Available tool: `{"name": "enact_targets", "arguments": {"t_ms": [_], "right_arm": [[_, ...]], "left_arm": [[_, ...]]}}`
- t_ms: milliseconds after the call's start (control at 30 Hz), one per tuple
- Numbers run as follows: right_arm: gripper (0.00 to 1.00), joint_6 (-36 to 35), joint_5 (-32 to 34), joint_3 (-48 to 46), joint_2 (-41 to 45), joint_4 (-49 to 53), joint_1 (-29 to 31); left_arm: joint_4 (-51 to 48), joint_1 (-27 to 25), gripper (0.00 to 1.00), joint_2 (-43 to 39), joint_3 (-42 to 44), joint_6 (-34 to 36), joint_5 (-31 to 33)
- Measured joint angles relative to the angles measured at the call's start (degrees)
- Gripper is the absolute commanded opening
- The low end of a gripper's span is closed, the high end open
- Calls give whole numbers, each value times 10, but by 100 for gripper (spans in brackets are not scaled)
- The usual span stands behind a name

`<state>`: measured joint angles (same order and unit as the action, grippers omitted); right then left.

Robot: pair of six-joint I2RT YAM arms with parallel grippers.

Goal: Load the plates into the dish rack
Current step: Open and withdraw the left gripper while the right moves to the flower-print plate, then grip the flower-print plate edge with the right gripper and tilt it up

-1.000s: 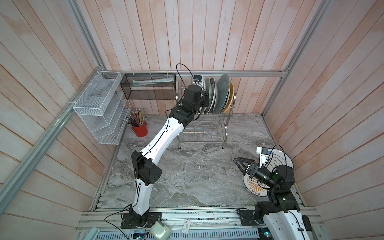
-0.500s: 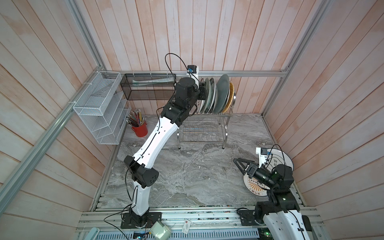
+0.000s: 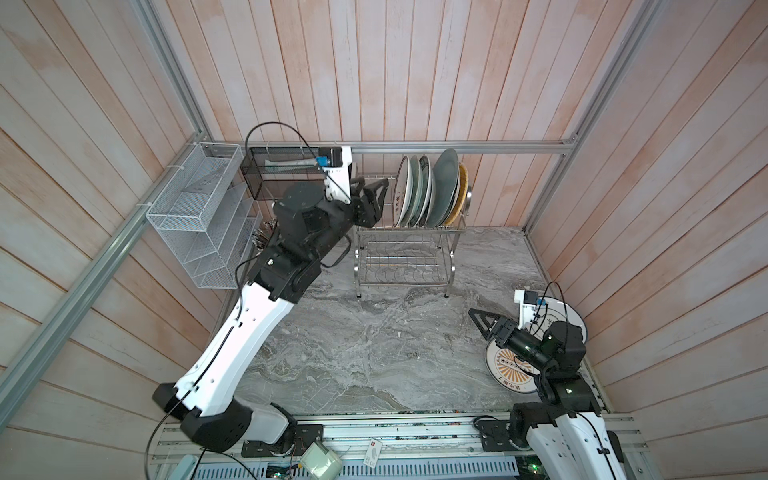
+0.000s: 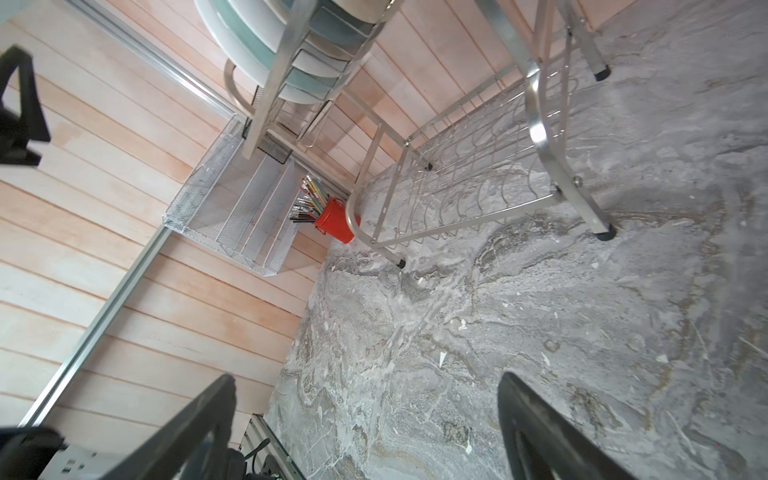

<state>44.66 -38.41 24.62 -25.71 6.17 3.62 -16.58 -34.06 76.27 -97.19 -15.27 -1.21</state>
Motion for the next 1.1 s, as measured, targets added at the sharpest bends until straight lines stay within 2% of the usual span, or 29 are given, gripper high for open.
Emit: {"name": "enact_targets", "arguments": {"t_ms": [67, 100, 233, 367, 500, 600, 767, 933, 1100], "right_arm": [[98, -5, 23, 6, -16, 3, 0], [98, -9, 33, 10, -24, 3, 0], [98, -18, 88, 22, -57, 8, 0], [98, -18, 164, 28, -86, 29, -2], [98, -19, 232, 42, -119, 49, -33], [98, -22, 270, 44, -136, 58, -86], [97, -43, 287, 33, -160, 51, -228], [92, -53, 264, -1, -198, 40, -379], [91, -52, 237, -36, -192, 38, -481]], "left_arm": [[26, 0, 98, -79, 111, -8, -22], [39, 0, 100, -114, 160, -9, -35], [81, 0, 100, -270, 349, -26, -94], [101, 0, 100, -407, 491, -45, -151], [84, 0, 100, -503, 590, -60, -174], [48, 0, 100, -556, 644, -68, -179], [10, 0, 100, -583, 677, -76, -181], [13, 0, 100, -542, 677, -79, -190], [1, 2, 100, -505, 677, -79, -198]]}}
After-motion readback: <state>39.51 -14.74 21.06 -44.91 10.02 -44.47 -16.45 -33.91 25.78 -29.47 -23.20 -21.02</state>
